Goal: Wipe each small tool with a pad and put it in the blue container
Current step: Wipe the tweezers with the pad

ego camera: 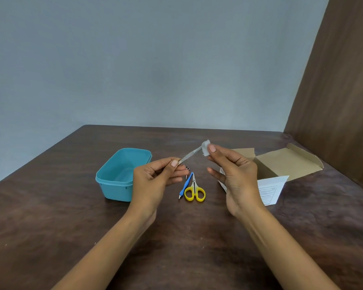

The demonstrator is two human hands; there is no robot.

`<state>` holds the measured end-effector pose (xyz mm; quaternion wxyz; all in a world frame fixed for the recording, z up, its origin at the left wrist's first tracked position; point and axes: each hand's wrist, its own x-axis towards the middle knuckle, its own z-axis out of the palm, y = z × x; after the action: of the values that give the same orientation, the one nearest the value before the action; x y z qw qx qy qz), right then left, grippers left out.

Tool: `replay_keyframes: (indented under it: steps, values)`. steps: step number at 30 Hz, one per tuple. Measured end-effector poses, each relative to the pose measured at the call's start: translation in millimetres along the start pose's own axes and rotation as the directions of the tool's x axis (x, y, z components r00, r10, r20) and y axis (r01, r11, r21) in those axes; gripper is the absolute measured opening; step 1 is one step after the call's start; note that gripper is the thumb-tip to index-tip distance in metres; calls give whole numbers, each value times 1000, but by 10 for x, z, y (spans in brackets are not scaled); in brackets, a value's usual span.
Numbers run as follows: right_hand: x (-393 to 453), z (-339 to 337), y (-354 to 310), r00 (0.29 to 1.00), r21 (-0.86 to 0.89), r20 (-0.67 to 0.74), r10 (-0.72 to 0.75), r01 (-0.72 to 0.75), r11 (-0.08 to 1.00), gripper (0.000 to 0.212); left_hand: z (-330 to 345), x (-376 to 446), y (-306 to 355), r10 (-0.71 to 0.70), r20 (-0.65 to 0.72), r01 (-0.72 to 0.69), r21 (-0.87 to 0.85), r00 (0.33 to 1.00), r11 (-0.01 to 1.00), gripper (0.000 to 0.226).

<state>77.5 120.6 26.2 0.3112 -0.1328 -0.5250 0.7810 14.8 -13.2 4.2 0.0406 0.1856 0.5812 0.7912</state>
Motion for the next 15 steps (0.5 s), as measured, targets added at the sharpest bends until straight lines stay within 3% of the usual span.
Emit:
replay_keyframes:
  steps: [15]
  values:
    - [-74,84,124,988,-177,149,32,-5,984,19,-9,-45,-37,250,88,-264,229,964,937,12]
